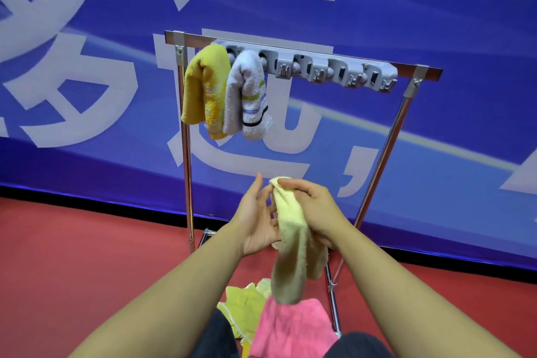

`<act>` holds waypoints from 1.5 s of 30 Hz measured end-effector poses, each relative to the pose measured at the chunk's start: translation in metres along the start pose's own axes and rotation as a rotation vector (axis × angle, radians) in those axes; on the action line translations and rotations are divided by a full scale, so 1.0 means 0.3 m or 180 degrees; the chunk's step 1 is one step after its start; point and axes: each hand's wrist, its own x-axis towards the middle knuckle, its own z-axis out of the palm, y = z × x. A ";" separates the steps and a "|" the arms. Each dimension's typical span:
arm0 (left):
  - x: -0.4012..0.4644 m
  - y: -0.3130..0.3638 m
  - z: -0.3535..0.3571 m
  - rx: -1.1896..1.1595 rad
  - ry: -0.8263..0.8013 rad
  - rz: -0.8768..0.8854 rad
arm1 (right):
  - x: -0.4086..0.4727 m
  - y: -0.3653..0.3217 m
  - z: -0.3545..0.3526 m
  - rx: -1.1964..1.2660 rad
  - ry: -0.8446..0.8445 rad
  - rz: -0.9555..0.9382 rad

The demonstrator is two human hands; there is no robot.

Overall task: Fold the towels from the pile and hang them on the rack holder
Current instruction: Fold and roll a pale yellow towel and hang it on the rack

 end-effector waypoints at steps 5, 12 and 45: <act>0.048 -0.068 -0.066 -0.0228 0.0028 -0.0198 | -0.007 -0.070 -0.011 0.1438 -0.0302 0.0439; -0.001 -0.190 -0.051 -0.0603 -0.0316 -0.0609 | -0.007 -0.124 -0.004 0.1944 -0.0733 0.0144; -0.014 0.228 -0.138 0.1999 0.1668 0.1573 | 0.062 0.043 -0.339 0.0606 0.1570 -0.0200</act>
